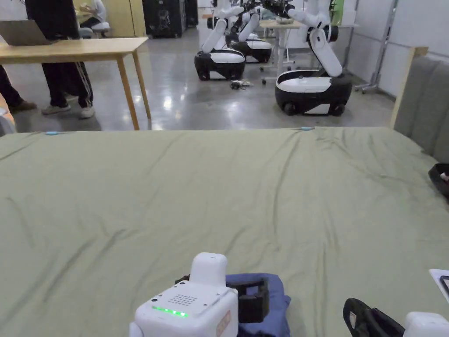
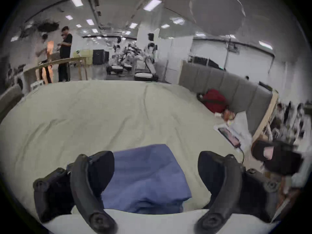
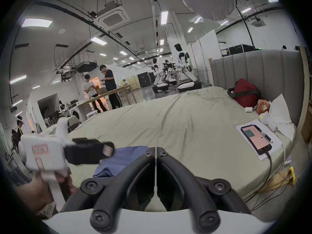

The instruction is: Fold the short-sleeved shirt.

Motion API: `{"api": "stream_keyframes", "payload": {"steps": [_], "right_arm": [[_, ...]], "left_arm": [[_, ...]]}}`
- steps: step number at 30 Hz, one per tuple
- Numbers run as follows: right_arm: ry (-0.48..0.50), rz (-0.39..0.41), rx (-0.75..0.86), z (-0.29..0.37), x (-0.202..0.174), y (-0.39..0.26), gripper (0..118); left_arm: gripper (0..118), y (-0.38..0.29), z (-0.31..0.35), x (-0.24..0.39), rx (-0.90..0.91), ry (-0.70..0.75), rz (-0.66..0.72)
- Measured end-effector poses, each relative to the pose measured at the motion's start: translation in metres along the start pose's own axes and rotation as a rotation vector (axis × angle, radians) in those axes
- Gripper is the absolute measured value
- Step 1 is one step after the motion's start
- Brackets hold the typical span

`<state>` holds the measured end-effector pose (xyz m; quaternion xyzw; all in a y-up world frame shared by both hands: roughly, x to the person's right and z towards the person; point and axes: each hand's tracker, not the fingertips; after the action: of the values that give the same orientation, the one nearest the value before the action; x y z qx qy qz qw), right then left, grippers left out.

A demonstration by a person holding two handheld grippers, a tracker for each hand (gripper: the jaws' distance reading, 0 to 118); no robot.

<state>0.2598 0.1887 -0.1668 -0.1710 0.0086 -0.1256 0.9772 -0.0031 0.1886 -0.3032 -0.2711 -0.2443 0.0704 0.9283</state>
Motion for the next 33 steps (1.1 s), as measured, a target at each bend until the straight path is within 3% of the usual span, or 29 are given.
{"api": "stream_keyframes", "payload": {"steps": [1,2,4,5,13,17,19,22,23,24,25,26,27,29,31,33], "right_arm": [[0.001,-0.006,-0.002,-0.002,0.0,-0.001,2],[0.003,-0.011,-0.009,-0.003,0.0,-0.001,2],[0.016,-0.013,-0.024,-0.006,0.0,-0.002,2],[0.022,-0.009,-0.037,-0.008,0.0,-0.002,2],[0.024,-0.003,-0.09,-0.015,0.002,-0.005,2],[0.03,-0.008,-0.105,-0.024,0.0,-0.005,2],[0.073,-0.049,-0.149,-0.04,-0.006,-0.008,2],[0.162,-0.154,-0.21,-0.077,-0.012,-0.02,2],[0.179,-0.177,-0.228,-0.092,-0.014,-0.025,2],[0.191,-0.191,-0.236,-0.102,-0.015,-0.03,2],[0.217,-0.223,-0.246,-0.113,-0.014,-0.035,2],[0.244,-0.263,-0.272,-0.121,-0.014,-0.038,2],[0.262,-0.287,-0.303,-0.13,-0.012,-0.044,2],[0.287,-0.306,-0.375,-0.143,-0.005,-0.056,2],[0.123,-0.223,-0.419,-0.145,-0.002,-0.063,2],[0.153,-0.255,-0.403,-0.143,0.008,-0.067,2]], "left_arm": [[100,0.001,-0.005,-0.013,-0.052,0.01,0.054],[82,-0.001,-0.013,-0.023,-0.113,0.019,0.092],[20,-0.011,-0.025,-0.03,-0.149,0.009,0.121],[14,-0.016,-0.032,-0.028,-0.186,-0.042,0.147],[14,-0.067,-0.067,0.044,-0.385,-0.149,0.089],[14,-0.067,-0.05,0.024,-0.316,-0.155,0.133],[14,-0.056,-0.027,0.014,-0.253,-0.176,0.137],[14,-0.032,0.012,-0.009,-0.175,-0.193,0.15],[19,-0.032,0.019,-0.027,-0.163,-0.169,0.164],[35,-0.033,0.024,-0.043,-0.143,-0.152,0.181],[61,-0.032,0.03,-0.06,-0.127,-0.134,0.208],[95,-0.032,0.034,-0.077,-0.127,-0.11,0.228],[103,-0.035,0.036,-0.095,-0.129,-0.093,0.256],[103,-0.038,0.04,-0.12,-0.152,-0.113,0.327],[103,-0.049,0.032,-0.145,-0.204,-0.133,0.423],[103,-0.063,0.017,-0.163,-0.242,-0.209,0.556]]}}
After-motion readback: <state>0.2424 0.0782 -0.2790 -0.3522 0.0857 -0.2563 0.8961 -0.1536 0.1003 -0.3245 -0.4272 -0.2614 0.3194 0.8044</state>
